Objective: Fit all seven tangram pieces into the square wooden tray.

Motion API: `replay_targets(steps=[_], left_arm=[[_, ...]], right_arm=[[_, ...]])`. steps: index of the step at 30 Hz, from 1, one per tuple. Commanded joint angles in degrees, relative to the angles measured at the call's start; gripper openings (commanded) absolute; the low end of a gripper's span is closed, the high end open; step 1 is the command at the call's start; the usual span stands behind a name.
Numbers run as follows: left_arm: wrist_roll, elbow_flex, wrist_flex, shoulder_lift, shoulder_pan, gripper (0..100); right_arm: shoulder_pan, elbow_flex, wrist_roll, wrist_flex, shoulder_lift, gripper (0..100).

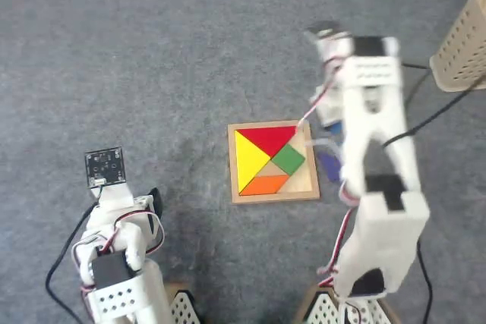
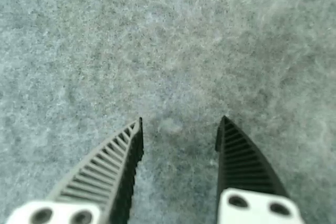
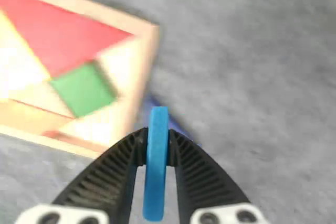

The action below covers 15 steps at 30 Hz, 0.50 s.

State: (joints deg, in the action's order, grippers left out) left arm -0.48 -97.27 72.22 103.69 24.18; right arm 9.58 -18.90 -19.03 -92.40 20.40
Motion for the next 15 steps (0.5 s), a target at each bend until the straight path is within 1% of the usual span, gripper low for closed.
replay_targets(steps=[1,4,7,11,15], left_arm=[[-0.26,0.75,0.26,0.79,-0.18,22],[-0.26,0.75,0.26,0.79,-0.18,22],[-0.26,0.75,0.26,0.79,-0.18,22],[-0.26,0.75,0.26,0.79,-0.18,22],[-0.26,0.75,0.26,0.79,-0.18,22]], right_arm=[[10.77,18.29,13.63,17.8,-10.86,0.7],[15.43,26.29,23.38,27.74,-10.95,0.7],[17.36,30.77,29.63,33.8,-11.3,0.7],[16.66,32.88,32.35,37.58,-11.03,0.7],[14.37,35.34,32.7,40.22,-11.3,0.9]])
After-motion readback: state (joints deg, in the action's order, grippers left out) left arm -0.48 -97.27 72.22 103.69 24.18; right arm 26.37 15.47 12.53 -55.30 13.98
